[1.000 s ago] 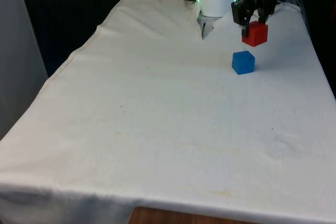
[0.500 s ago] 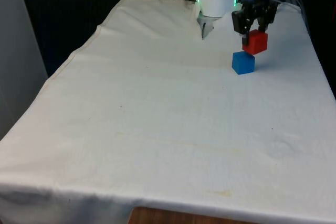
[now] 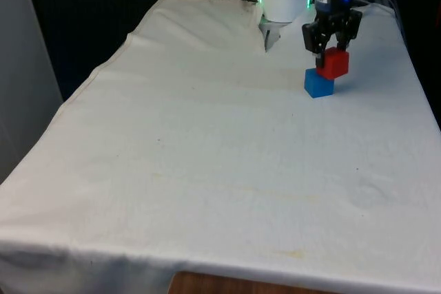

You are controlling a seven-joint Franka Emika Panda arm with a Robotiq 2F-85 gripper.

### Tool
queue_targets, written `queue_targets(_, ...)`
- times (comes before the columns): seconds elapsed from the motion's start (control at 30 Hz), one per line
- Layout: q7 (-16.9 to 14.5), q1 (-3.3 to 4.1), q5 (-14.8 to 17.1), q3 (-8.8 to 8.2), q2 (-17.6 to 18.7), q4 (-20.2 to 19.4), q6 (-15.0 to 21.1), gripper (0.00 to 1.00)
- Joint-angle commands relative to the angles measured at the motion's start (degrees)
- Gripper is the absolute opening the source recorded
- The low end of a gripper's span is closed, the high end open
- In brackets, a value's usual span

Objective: Stack the two cubes.

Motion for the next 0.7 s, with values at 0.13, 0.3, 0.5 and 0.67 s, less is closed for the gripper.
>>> queue_targets(0.13,-0.4,0.0,0.0,-0.46,0.0,0.0,0.0,0.05)
queue_targets(0.3,-1.03,-0.11,0.11,-0.86,0.23,-0.29,0.4,0.52)
queue_targets(0.5,-1.2,-0.11,0.11,-0.97,0.23,-0.34,0.34,0.98)
queue_targets(0.67,-1.2,-0.11,0.11,-0.97,0.23,-0.34,0.34,1.0)
